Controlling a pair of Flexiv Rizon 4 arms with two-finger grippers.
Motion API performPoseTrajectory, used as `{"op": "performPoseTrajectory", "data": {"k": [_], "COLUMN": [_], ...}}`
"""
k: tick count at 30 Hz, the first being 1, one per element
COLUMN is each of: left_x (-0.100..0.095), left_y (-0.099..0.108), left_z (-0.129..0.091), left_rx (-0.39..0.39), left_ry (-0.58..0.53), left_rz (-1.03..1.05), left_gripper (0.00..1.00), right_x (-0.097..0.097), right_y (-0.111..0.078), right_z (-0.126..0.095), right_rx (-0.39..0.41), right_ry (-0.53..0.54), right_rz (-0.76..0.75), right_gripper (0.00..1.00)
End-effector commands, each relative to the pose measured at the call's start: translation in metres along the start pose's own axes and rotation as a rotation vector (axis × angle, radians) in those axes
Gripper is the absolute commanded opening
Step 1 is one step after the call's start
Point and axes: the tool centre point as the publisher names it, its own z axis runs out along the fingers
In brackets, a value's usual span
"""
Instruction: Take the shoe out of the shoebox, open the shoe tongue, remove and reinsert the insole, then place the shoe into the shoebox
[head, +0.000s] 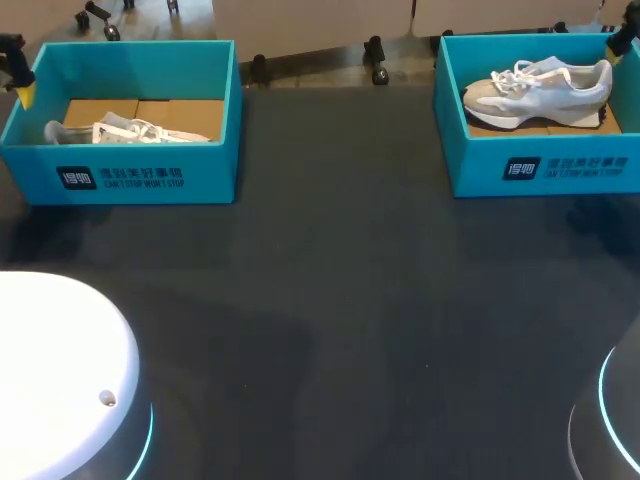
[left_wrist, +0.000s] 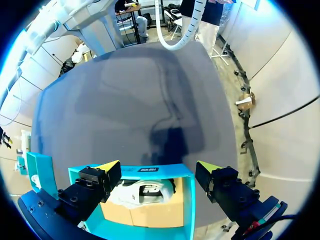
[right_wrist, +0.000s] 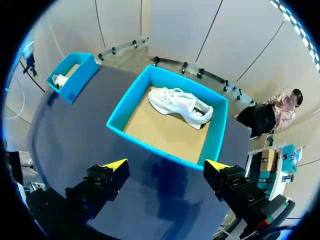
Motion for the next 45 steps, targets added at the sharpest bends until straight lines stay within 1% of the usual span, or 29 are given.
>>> {"op": "performPoseTrajectory", "data": {"k": [1,5,8,14,20,22,24,27,33,35,37,45], "left_x": [0.000,0.000,0.000,0.000,0.000,0.000,0.000,0.000,0.000,0.000,0.000,0.000], "left_y": [0.000,0.000,0.000,0.000,0.000,0.000,0.000,0.000,0.000,0.000,0.000,0.000], "left_z": [0.000,0.000,0.000,0.000,0.000,0.000,0.000,0.000,0.000,0.000,0.000,0.000], "left_rx": [-0.001,-0.001,-0.001,-0.001,-0.001,-0.001,-0.001,-0.001,-0.001,-0.001,-0.001,-0.001], "left_ry": [0.002,0.002,0.002,0.002,0.002,0.002,0.002,0.002,0.002,0.002,0.002,0.002], "left_rz": [0.000,0.000,0.000,0.000,0.000,0.000,0.000,0.000,0.000,0.000,0.000,0.000], "left_gripper": [1.00,1.00,1.00,1.00,1.00,1.00,1.00,1.00,1.00,1.00,1.00,1.00], "right_x": [-0.016,-0.032,-0.045,-0.069,-0.086,-0.089,-0.084,-0.084,-0.087,-0.088,-0.093,-0.093], "right_y": [0.021,0.036,0.043,0.053,0.064,0.067,0.075,0.079,0.073,0.070,0.065,0.065], "right_z": [0.015,0.032,0.043,0.063,0.083,0.090,0.093,0.106,0.128,0.133,0.138,0.138], "right_rx": [0.023,0.010,0.002,-0.012,-0.015,-0.019,-0.020,-0.018,-0.013,-0.012,-0.043,-0.043], "right_ry": [0.019,0.022,0.019,0.019,0.033,0.039,0.048,0.069,0.079,0.059,0.004,0.004], "right_rz": [0.022,0.047,0.067,0.101,0.122,0.129,0.137,0.151,0.194,0.214,0.215,0.215], "right_gripper": [1.00,1.00,1.00,1.00,1.00,1.00,1.00,1.00,1.00,1.00,1.00,1.00]}}
